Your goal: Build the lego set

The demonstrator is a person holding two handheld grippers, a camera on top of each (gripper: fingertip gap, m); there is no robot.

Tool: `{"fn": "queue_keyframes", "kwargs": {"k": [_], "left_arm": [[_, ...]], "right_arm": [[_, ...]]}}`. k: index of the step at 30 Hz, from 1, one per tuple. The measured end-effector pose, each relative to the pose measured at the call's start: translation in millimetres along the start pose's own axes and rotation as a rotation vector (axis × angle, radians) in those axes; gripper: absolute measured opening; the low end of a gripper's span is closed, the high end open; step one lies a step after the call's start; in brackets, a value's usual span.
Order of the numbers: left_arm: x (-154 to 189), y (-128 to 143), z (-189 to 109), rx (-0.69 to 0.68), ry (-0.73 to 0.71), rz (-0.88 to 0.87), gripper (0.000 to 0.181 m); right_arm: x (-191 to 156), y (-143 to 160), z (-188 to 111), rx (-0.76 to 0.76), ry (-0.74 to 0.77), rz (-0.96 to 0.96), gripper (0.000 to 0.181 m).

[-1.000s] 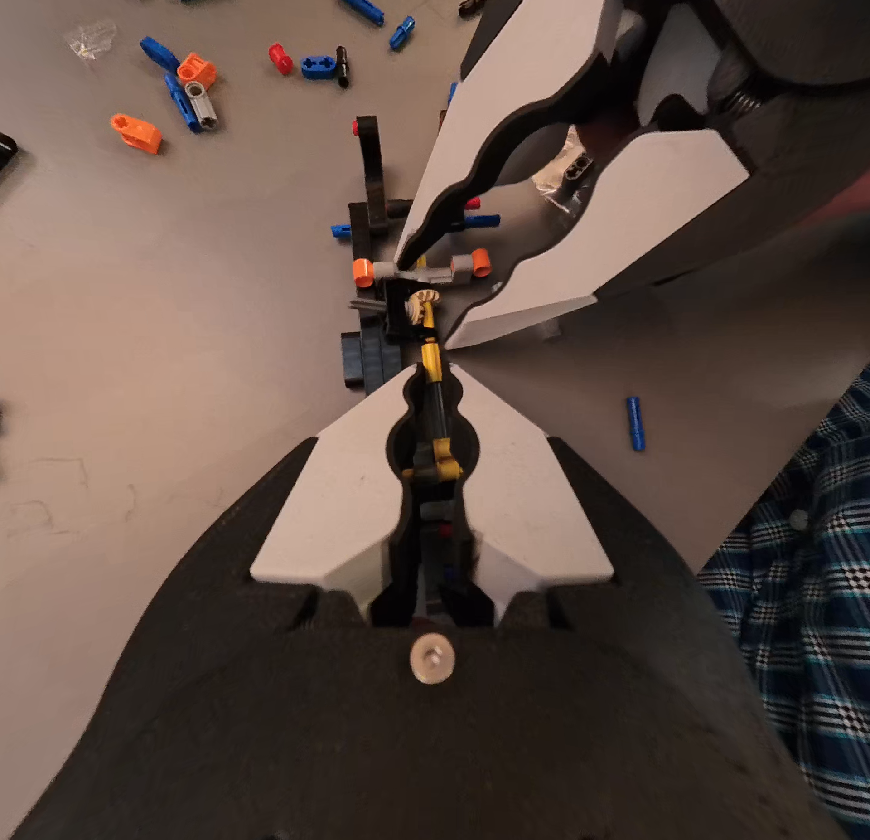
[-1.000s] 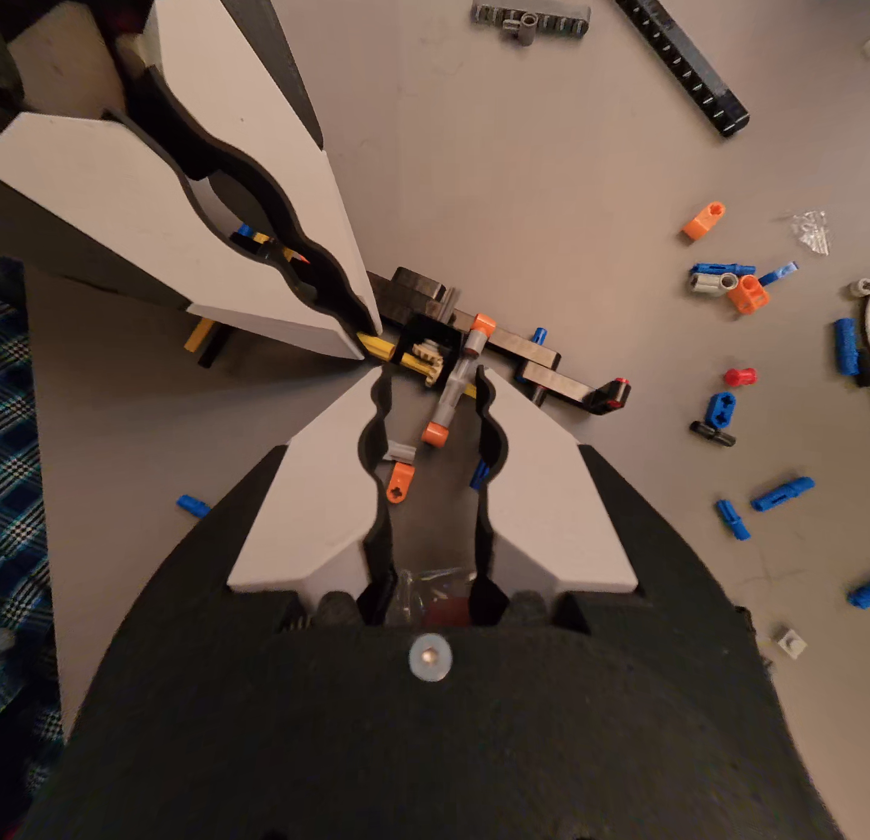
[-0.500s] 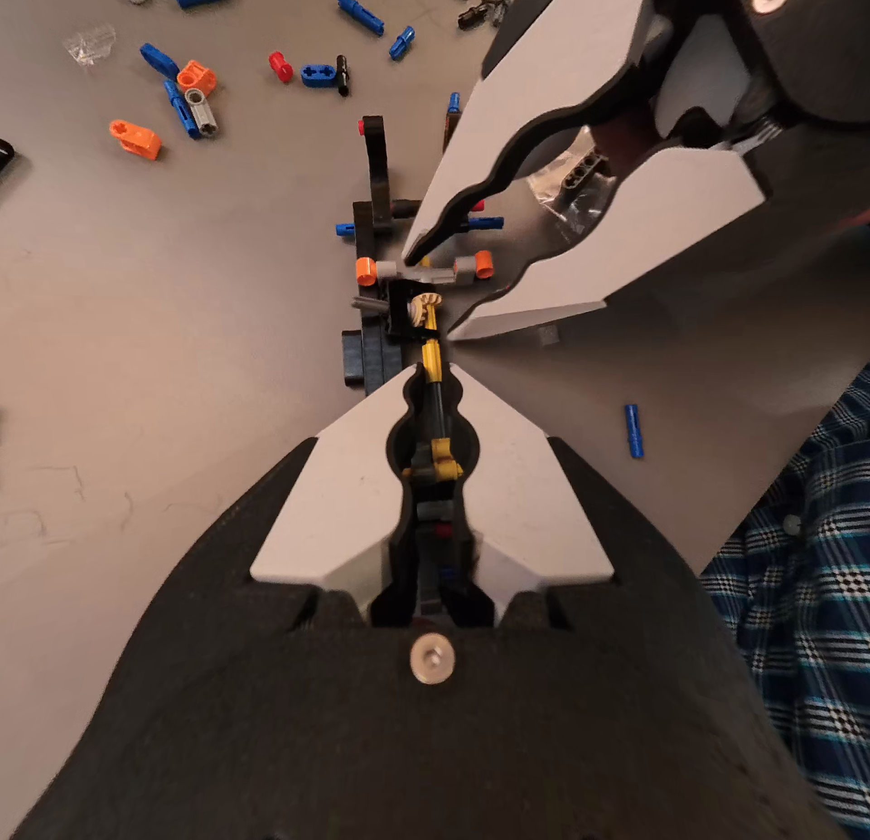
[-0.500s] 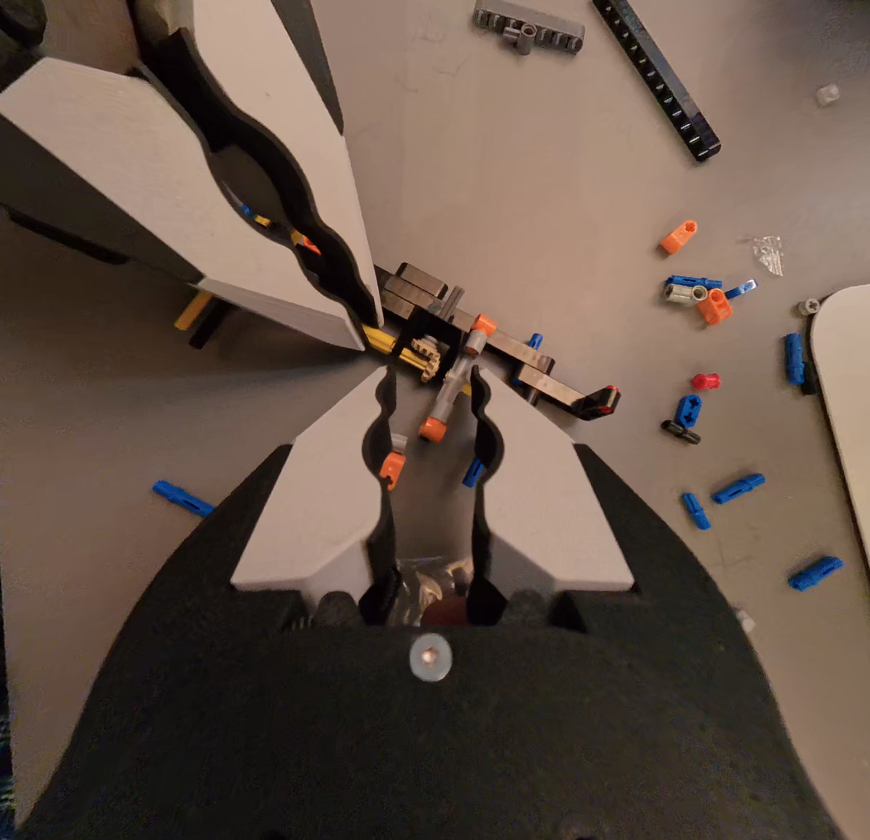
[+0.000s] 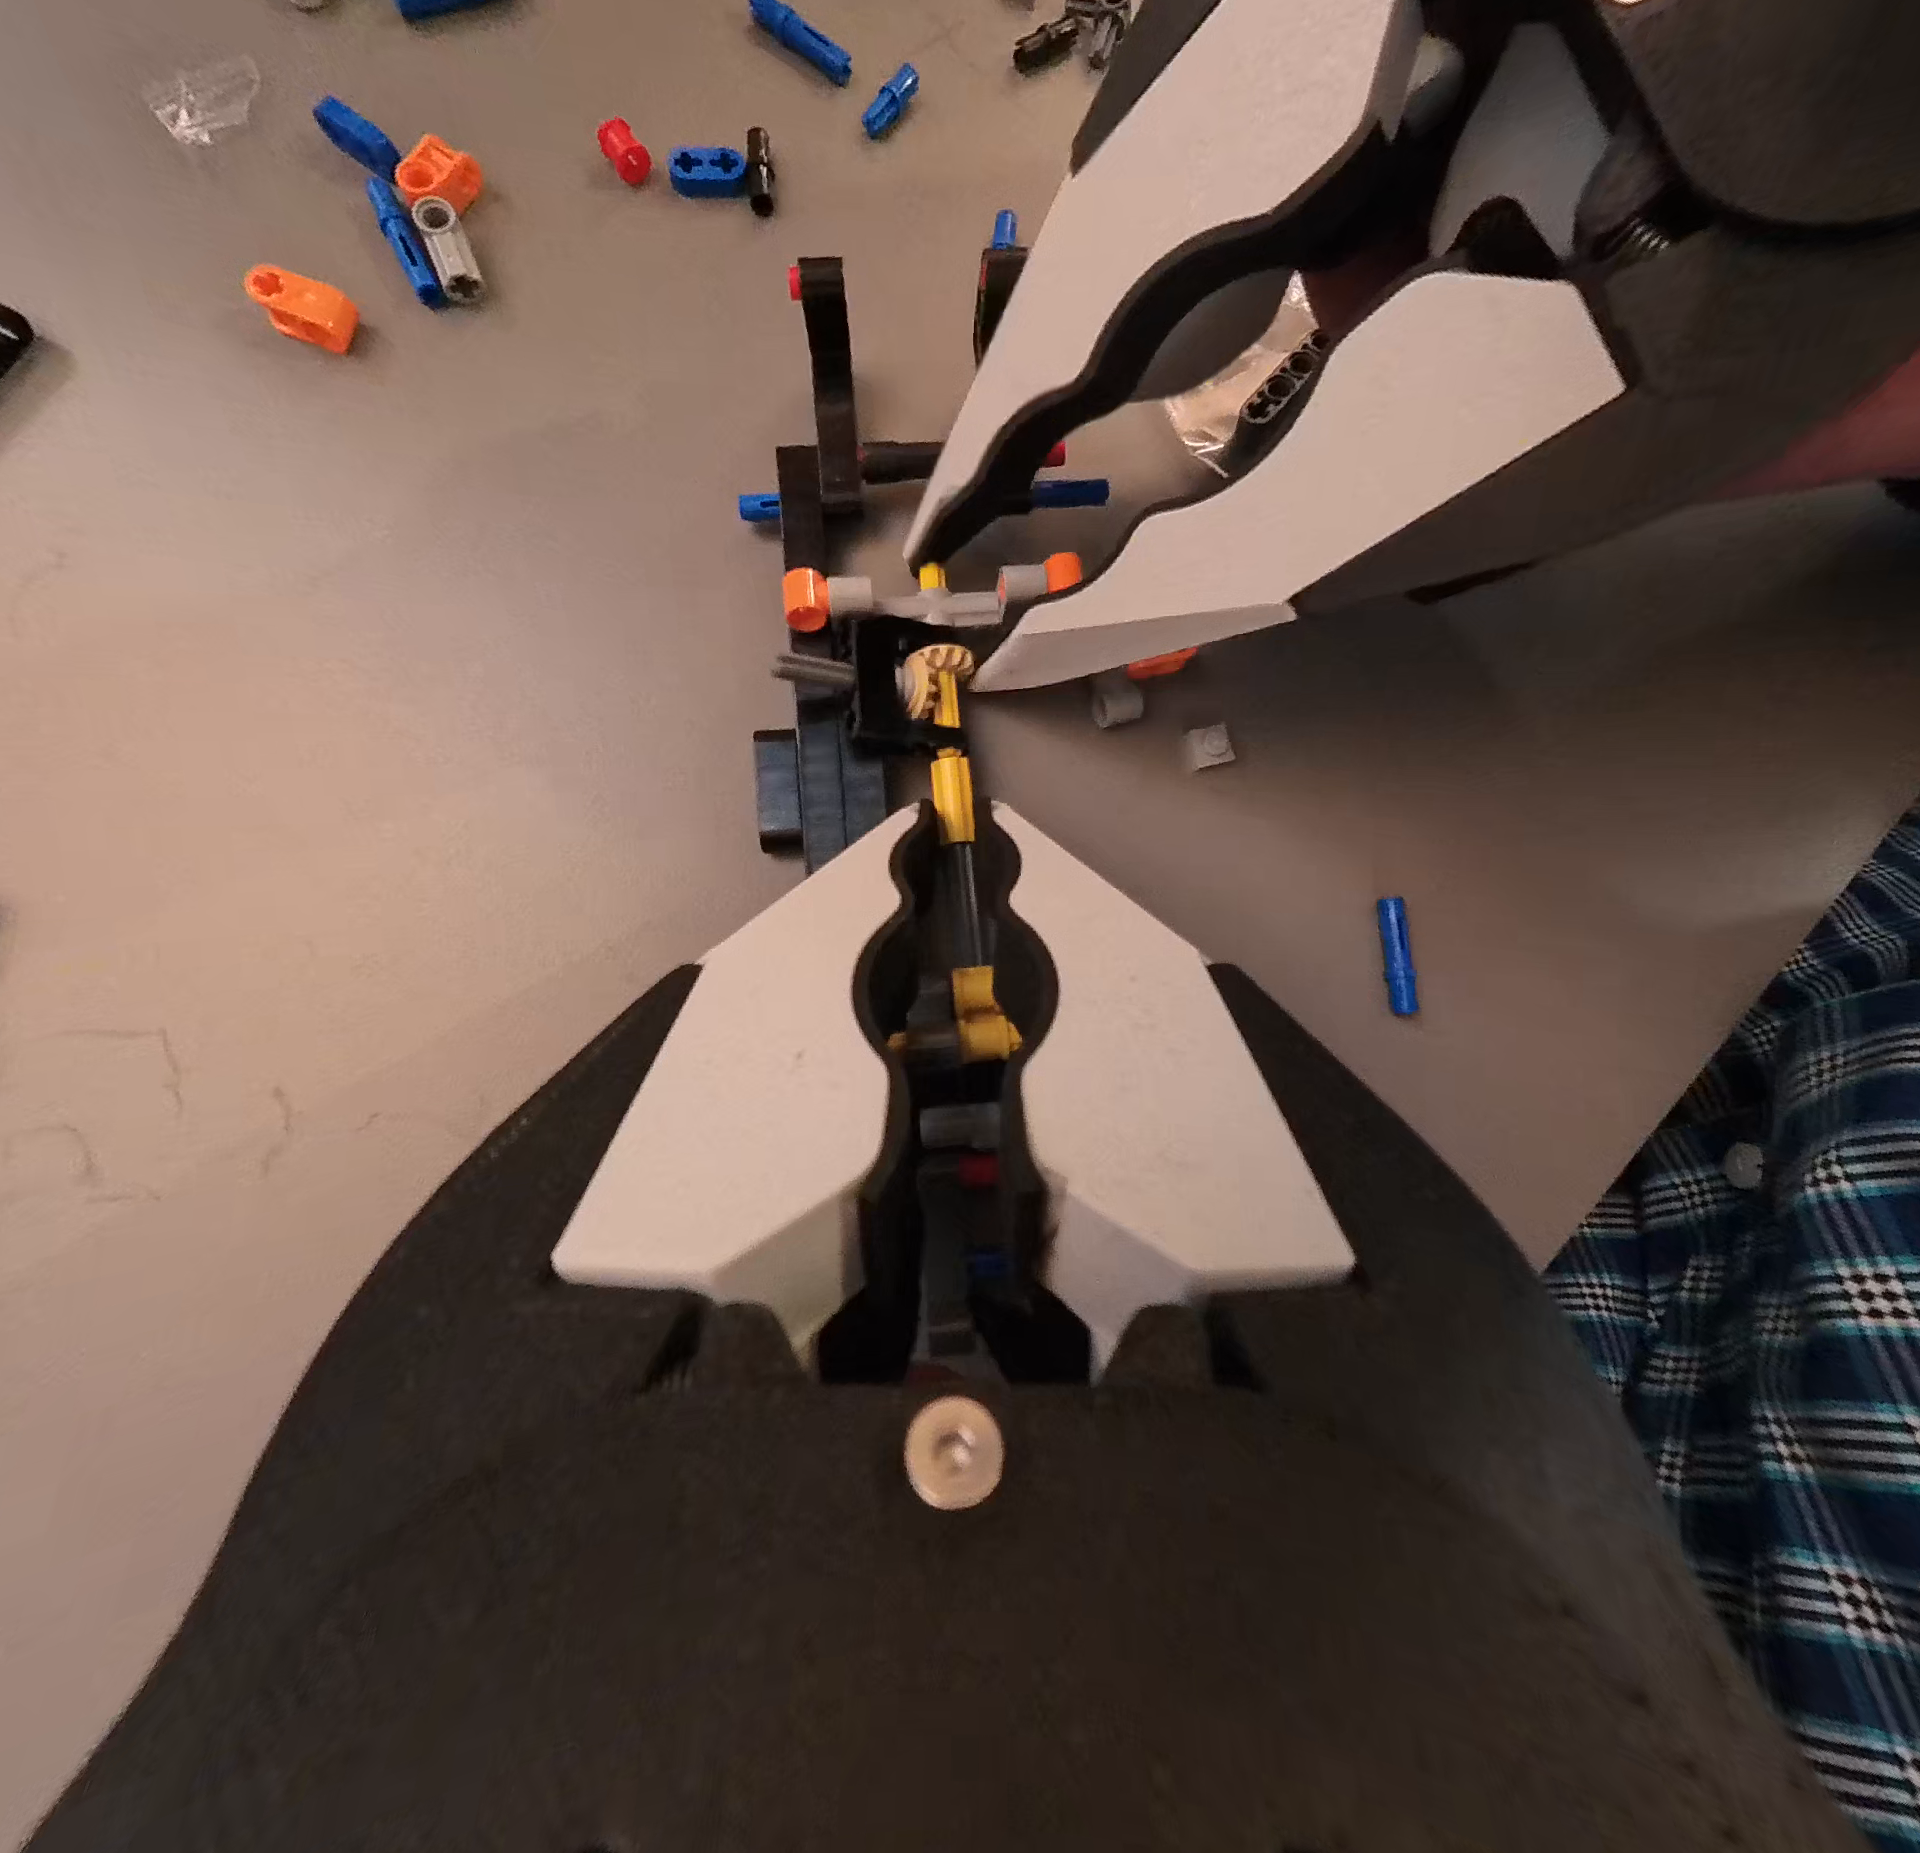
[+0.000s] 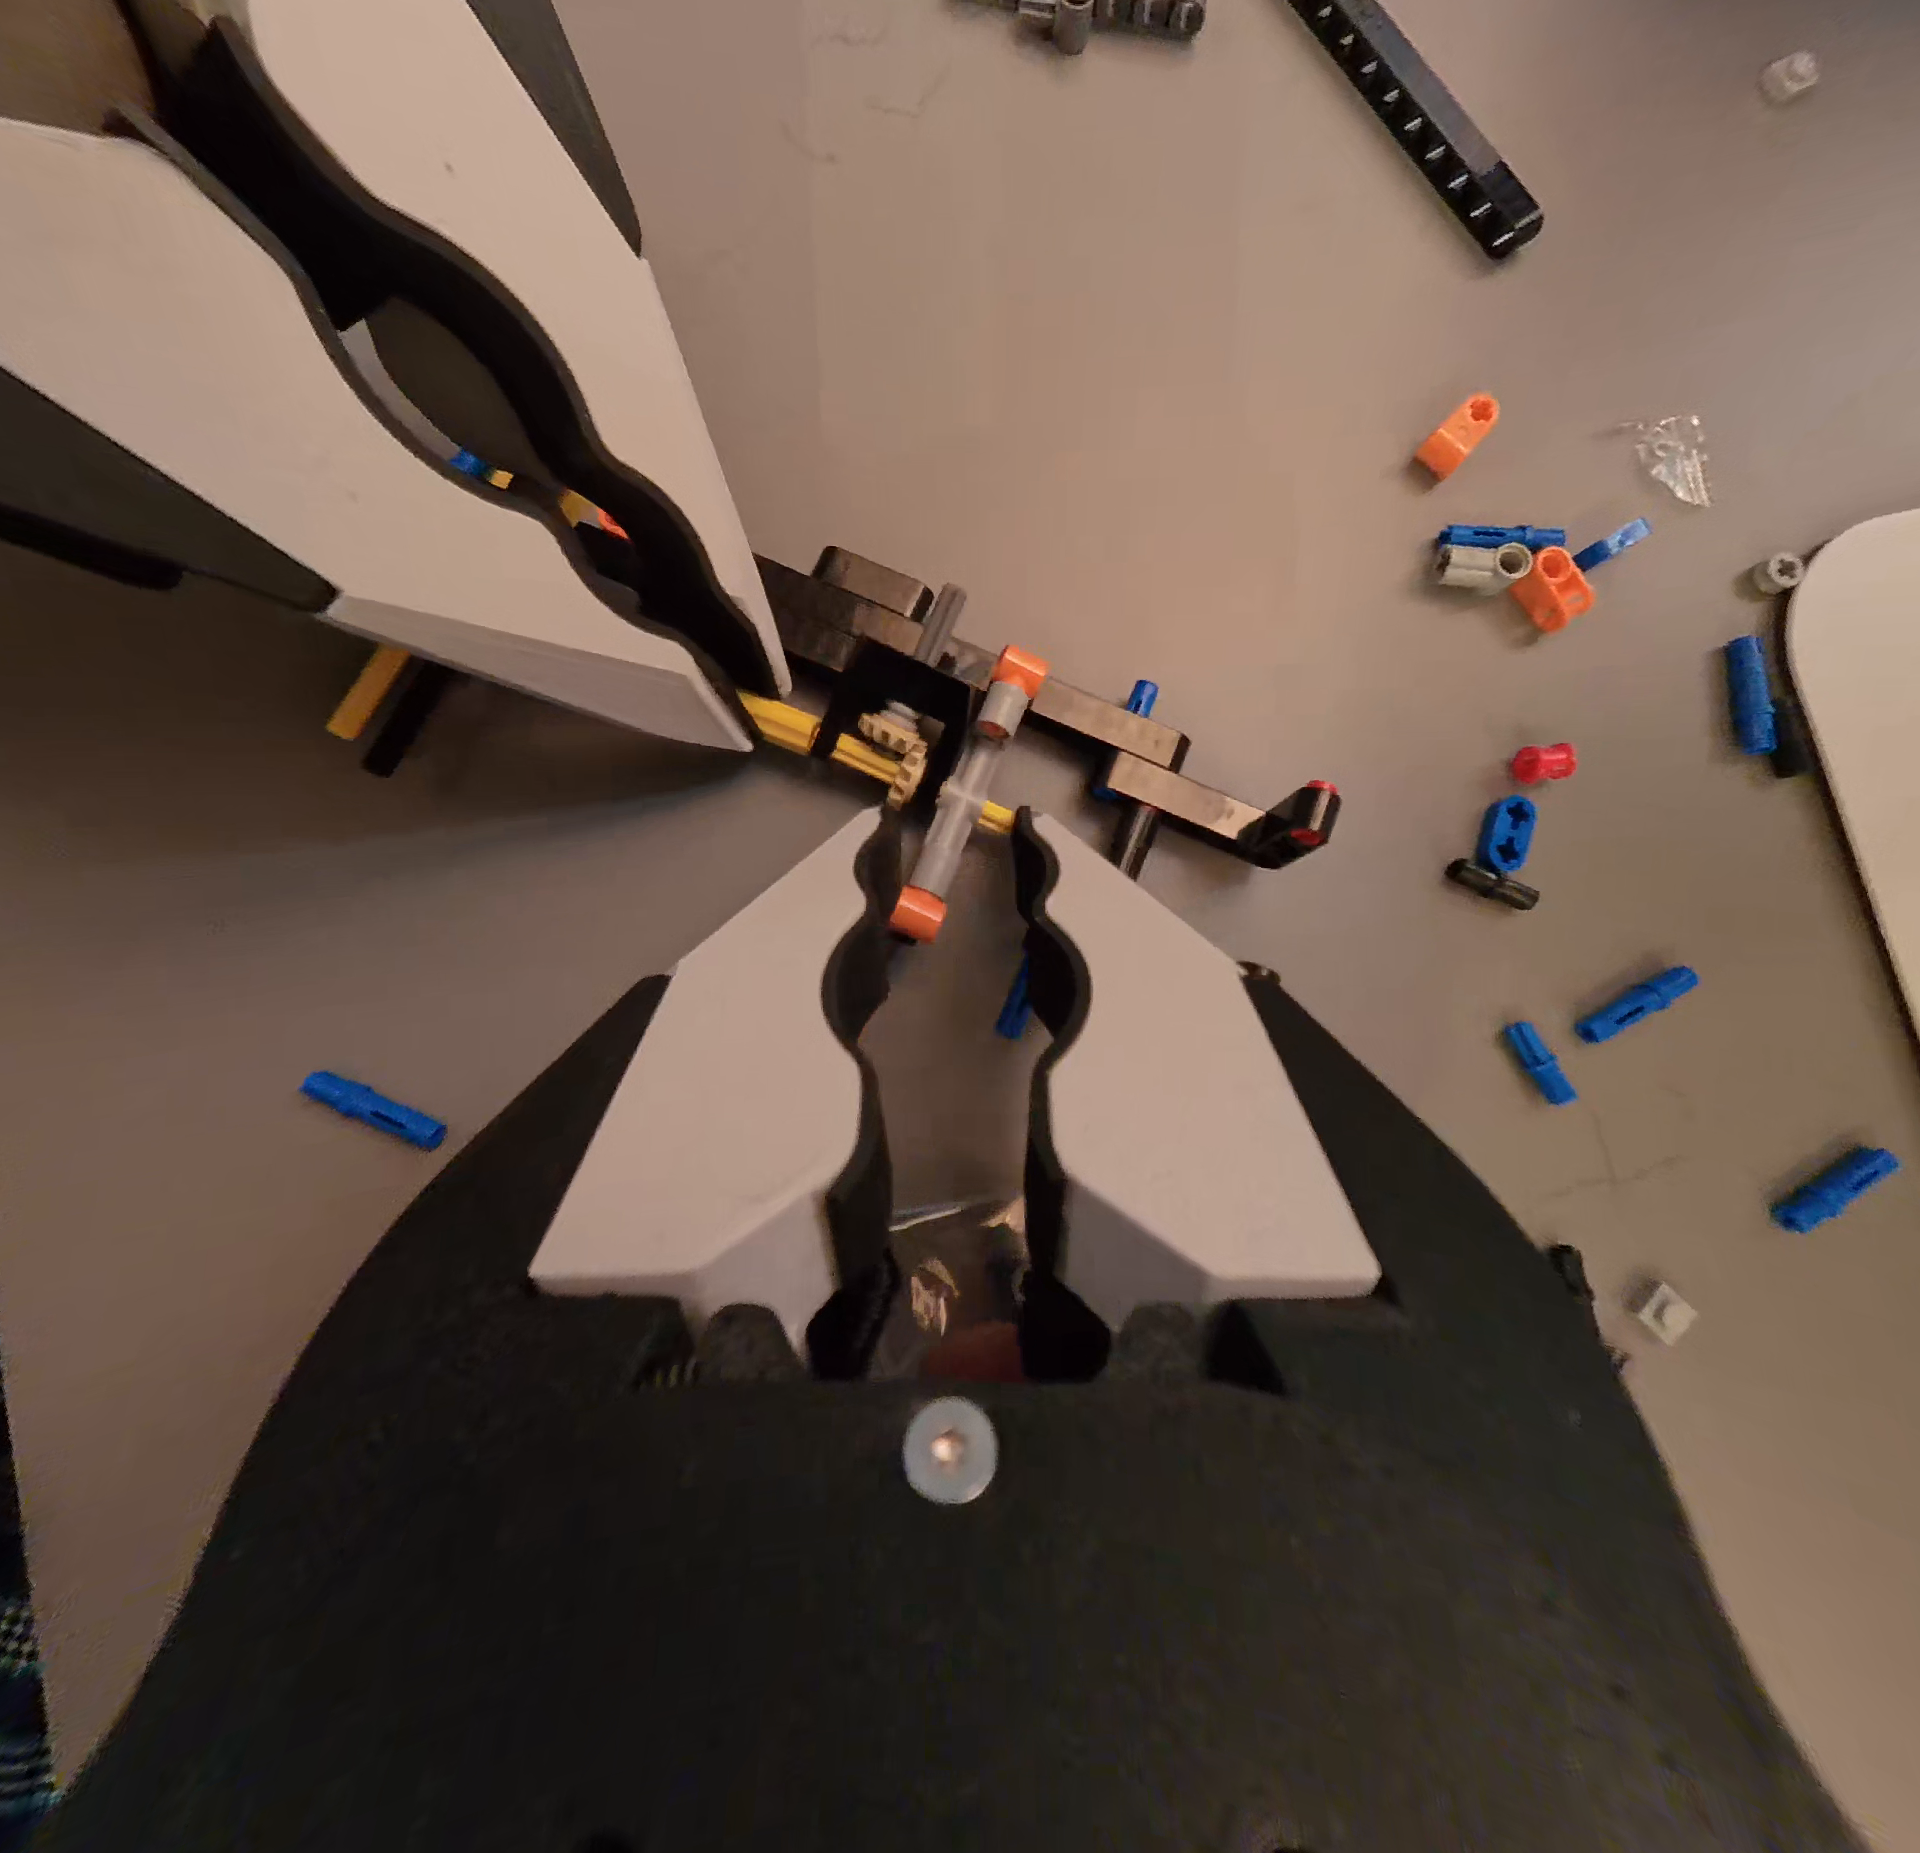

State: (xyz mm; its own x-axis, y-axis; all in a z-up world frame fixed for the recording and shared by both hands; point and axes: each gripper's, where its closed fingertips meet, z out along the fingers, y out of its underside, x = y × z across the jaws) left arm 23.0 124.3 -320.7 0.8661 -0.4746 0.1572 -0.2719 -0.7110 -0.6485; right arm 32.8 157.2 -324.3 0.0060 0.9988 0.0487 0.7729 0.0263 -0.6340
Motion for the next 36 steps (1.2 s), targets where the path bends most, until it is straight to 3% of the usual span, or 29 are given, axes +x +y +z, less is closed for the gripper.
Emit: {"fn": "queue_keyframes", "kwargs": {"k": [36], "left_arm": [[-1.0, -0.6, -1.3, 0.011, 0.017, -0.028, 0.004]], "right_arm": [[2.5, -4.5, 4.0, 0.012, -0.003, -0.118, 0.012]]}}
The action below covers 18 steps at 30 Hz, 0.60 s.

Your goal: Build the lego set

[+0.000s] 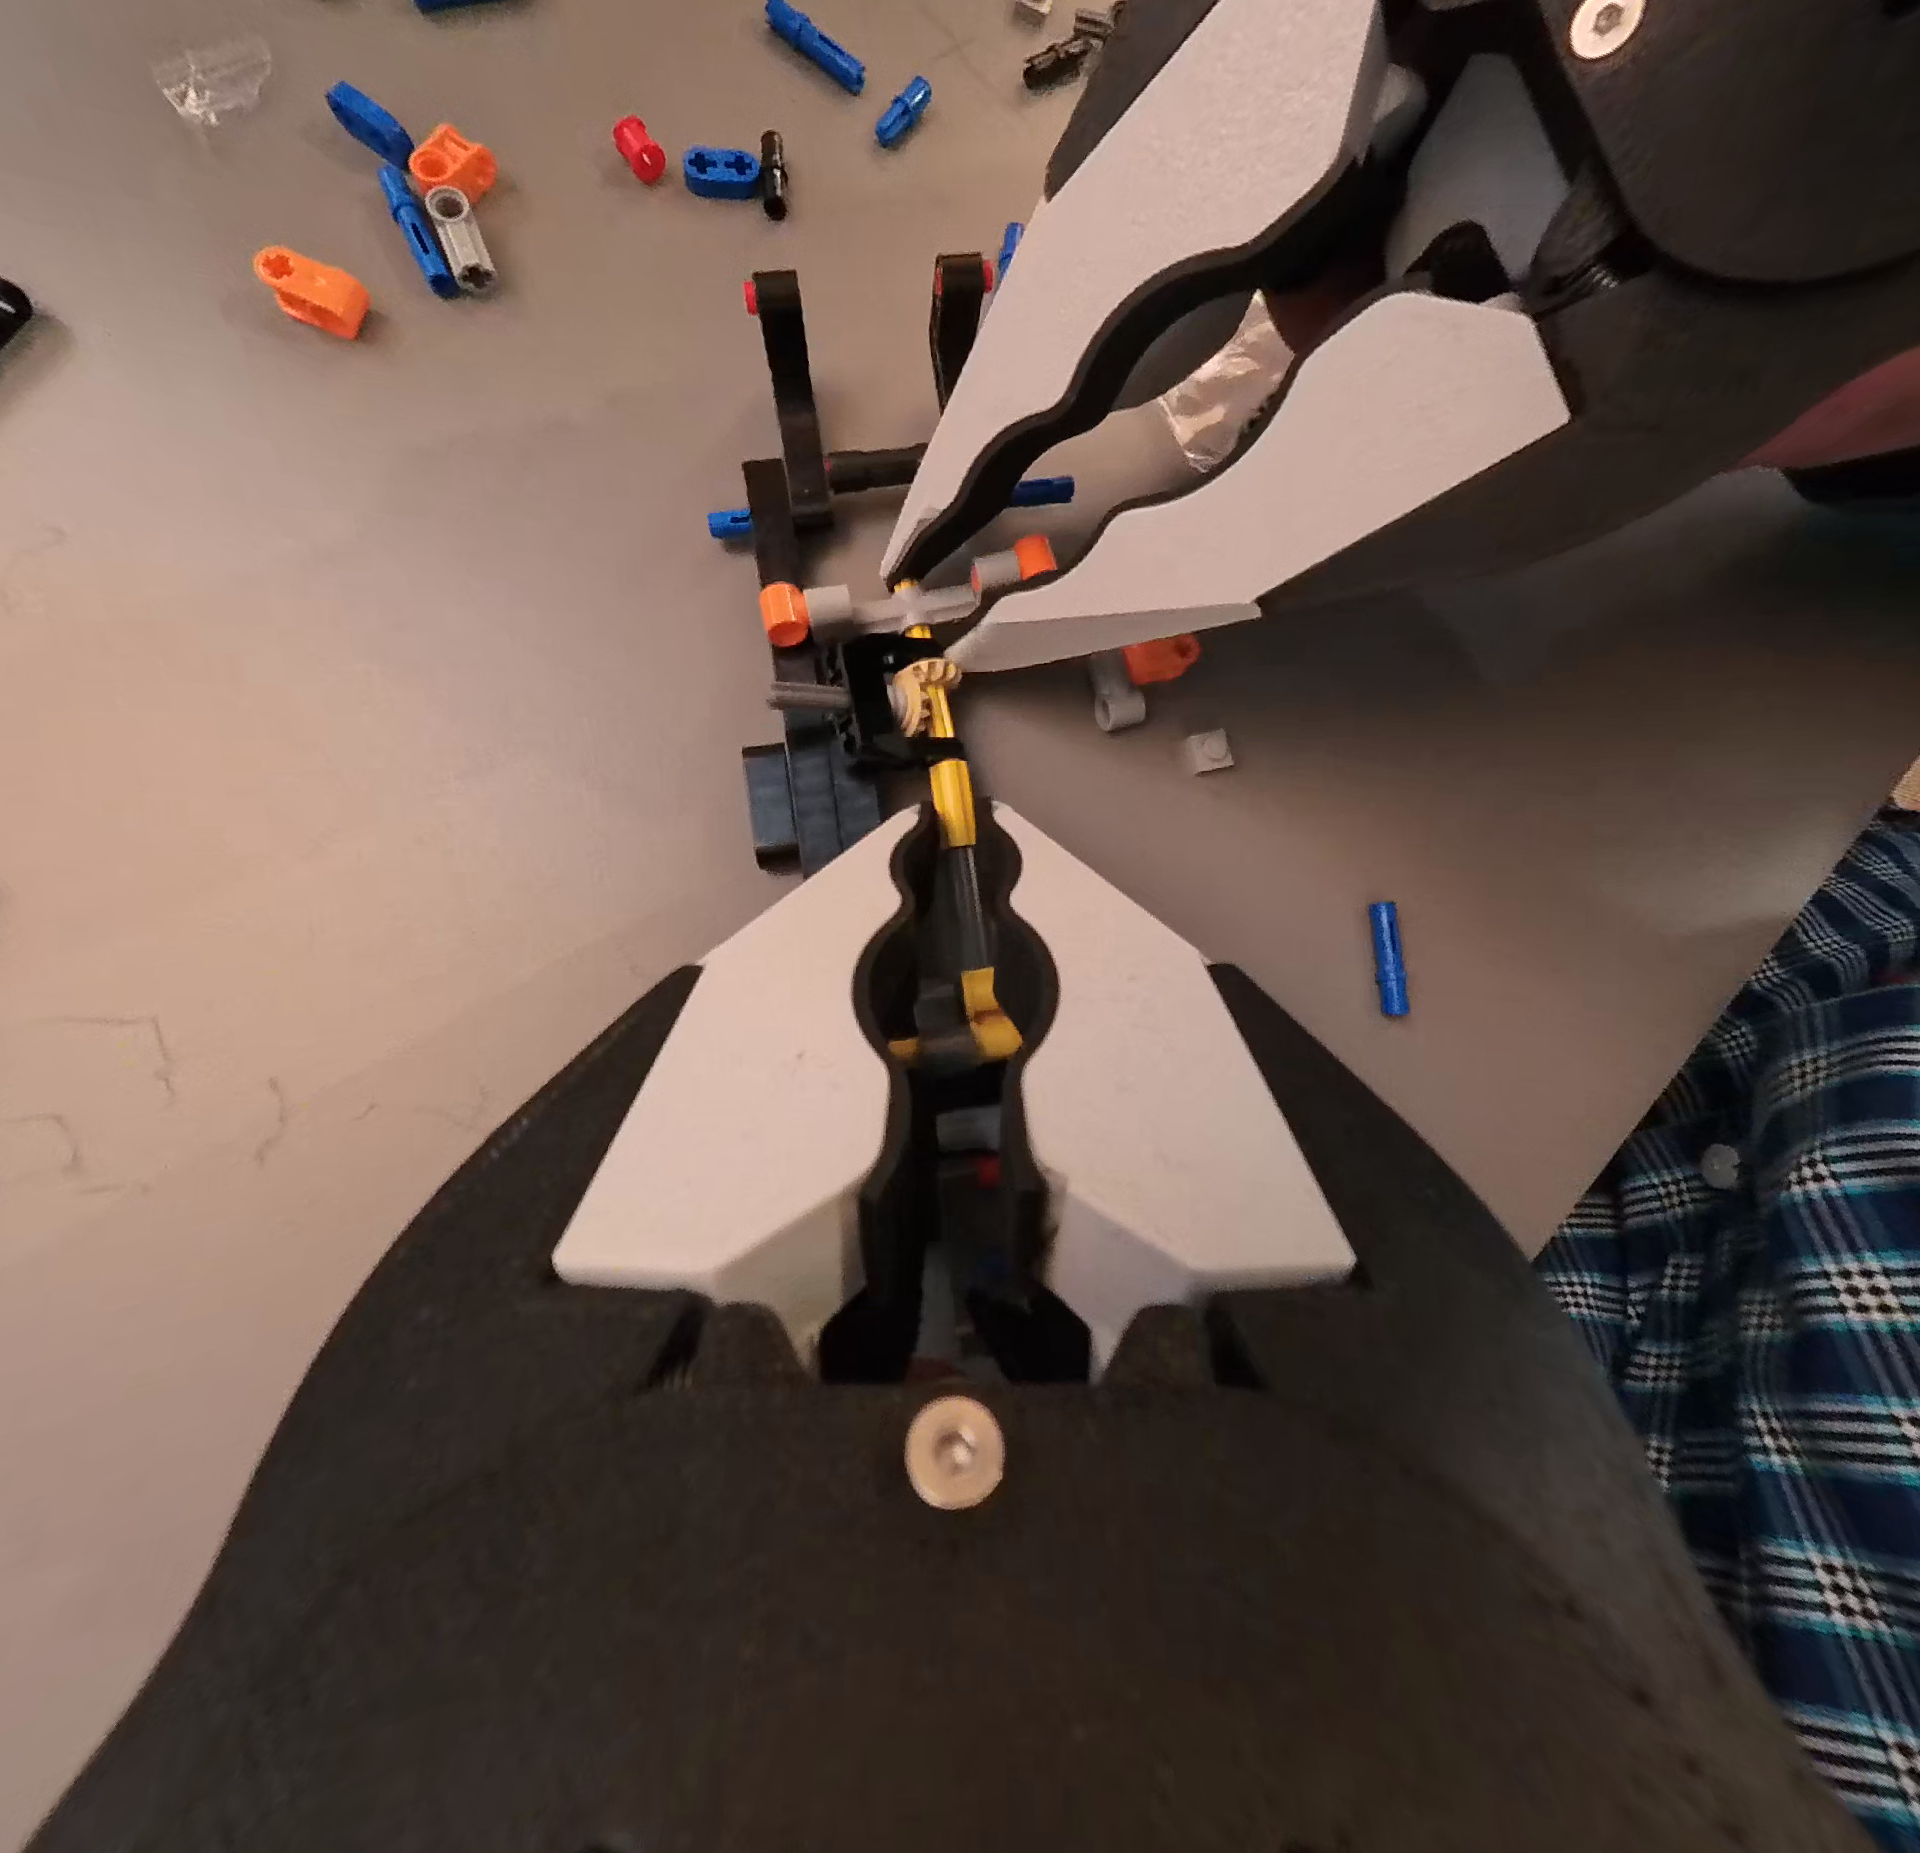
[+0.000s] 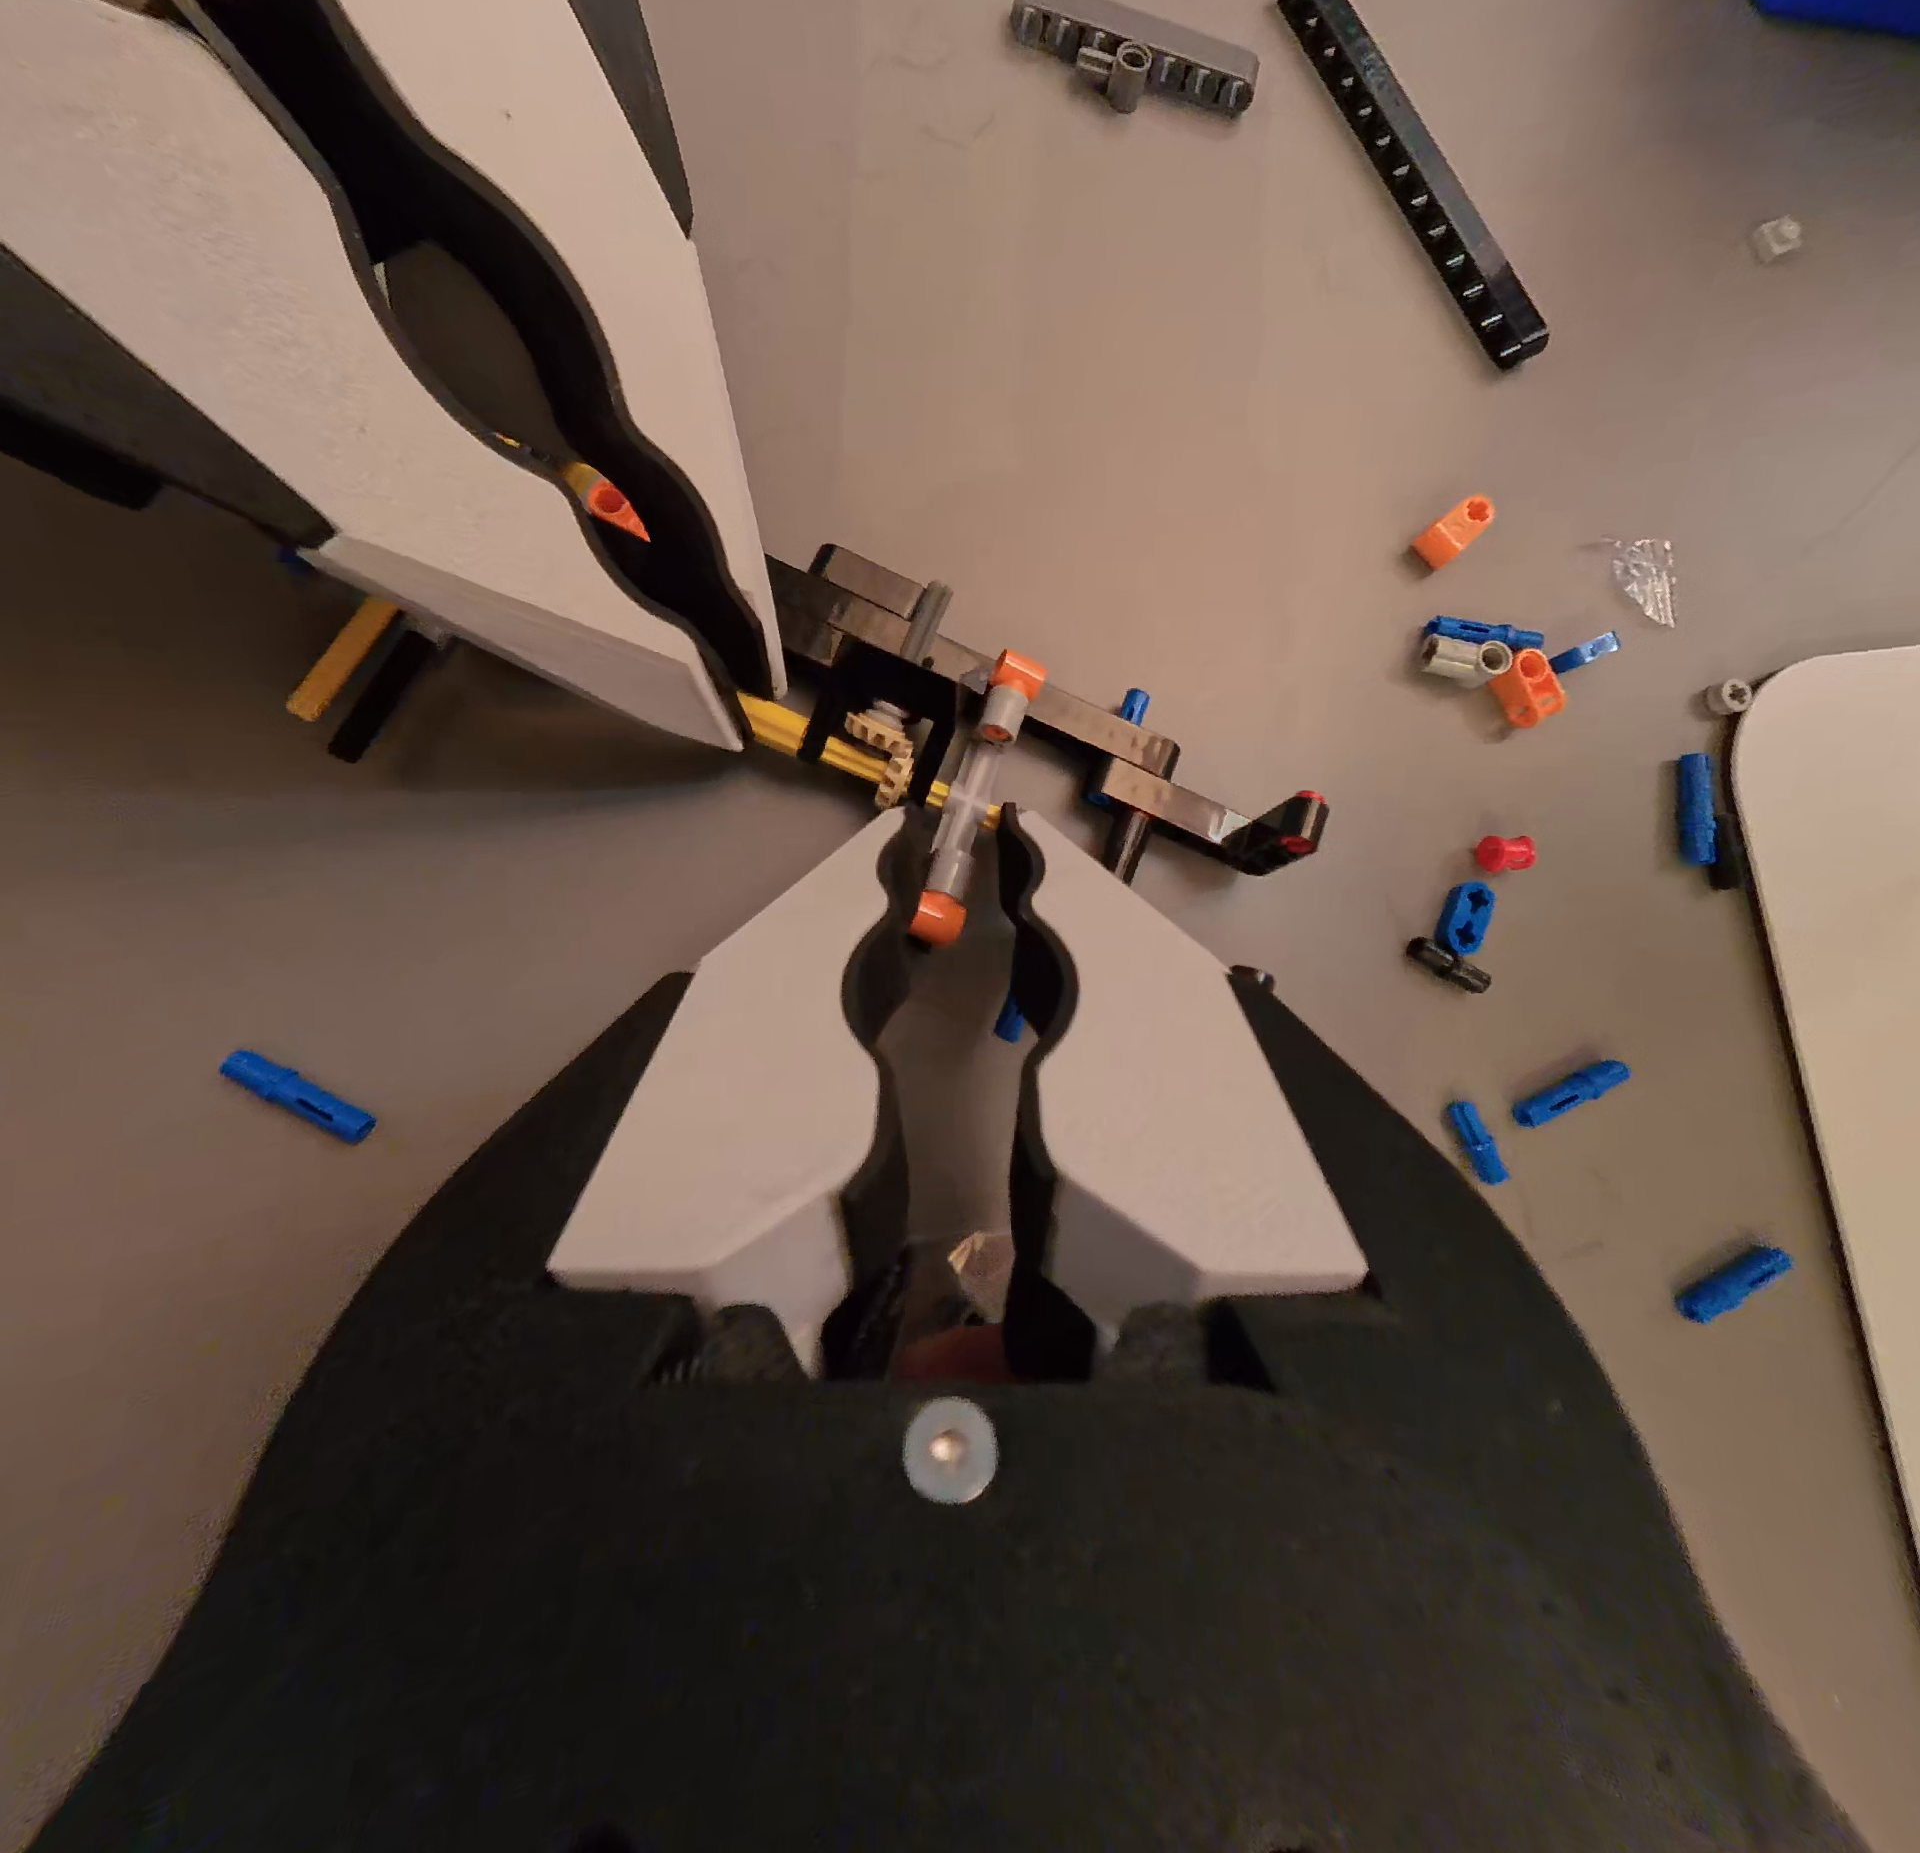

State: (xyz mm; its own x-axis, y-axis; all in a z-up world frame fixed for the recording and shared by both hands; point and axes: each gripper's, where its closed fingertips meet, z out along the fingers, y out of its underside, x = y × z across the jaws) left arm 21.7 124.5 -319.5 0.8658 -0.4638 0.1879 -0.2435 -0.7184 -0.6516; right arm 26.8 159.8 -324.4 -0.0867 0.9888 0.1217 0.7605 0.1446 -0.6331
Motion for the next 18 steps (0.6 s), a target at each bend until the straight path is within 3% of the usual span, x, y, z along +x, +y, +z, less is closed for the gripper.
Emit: {"fn": "queue_keyframes", "kwargs": {"k": [18], "left_arm": [[-2.8, -0.2, -0.9, 0.02, -0.009, -0.002, 0.004]], "right_arm": [[0.3, -2.8, 2.2, 0.034, 0.018, 0.004, 0.011]]}}
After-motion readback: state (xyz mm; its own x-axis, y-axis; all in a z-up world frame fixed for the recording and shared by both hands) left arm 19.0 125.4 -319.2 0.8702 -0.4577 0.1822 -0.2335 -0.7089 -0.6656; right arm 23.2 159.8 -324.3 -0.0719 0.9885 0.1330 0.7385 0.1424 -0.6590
